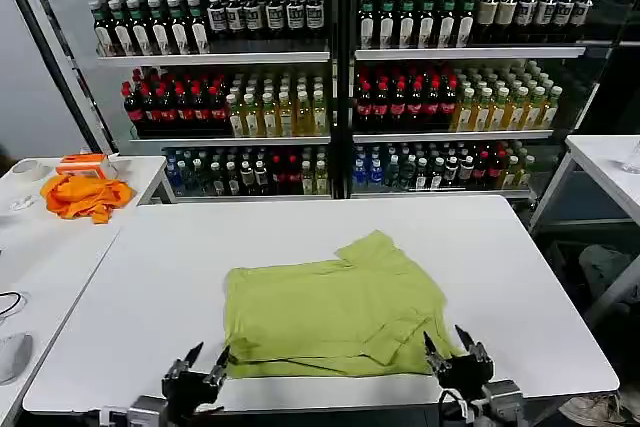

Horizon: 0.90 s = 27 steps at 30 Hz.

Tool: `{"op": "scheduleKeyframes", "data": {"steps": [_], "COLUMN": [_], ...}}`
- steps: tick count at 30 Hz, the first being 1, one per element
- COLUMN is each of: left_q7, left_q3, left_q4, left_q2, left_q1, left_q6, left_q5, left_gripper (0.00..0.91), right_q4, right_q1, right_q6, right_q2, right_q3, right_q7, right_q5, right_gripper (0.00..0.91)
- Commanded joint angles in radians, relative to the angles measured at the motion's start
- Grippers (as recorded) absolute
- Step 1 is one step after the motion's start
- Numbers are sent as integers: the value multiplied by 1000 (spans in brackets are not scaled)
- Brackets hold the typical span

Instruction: Fold and organize the clothes.

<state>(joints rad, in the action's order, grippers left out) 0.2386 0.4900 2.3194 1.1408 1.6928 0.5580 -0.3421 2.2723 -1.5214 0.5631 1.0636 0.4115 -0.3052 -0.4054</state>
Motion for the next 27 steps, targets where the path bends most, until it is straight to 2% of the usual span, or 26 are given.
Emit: {"op": "scheduleKeyframes", "data": {"steps": [1, 6, 14, 17, 27], "left_q7": [59, 78, 79, 75, 75], "left_q3": [-72, -161, -265, -292, -309], "left_q4": [-229, -384, -600, -652, -734], "left_q2": [-106, -107, -82, -64, -46], "left_q1": [-390, -554, -727, -758, -787], "left_q6": [5, 18, 19, 19, 19], "left_q5": [-234, -249, -250, -258, -268], "left_gripper": [907, 907, 907, 907, 907], "right_q4": [-286, -448, -728, -820, -978], "right_q1": [445, 647, 851, 903, 996], "right_q6": [15, 16, 17, 17, 17], "right_q2": [-38, -19, 35, 62, 130], "right_q3": [-167, -255, -421, -459, -519], "right_q7": [-62, -78, -66, -62, -29], "right_q5": [-203, -264, -348, -359, -366], "right_gripper": [907, 907, 907, 907, 907]}}
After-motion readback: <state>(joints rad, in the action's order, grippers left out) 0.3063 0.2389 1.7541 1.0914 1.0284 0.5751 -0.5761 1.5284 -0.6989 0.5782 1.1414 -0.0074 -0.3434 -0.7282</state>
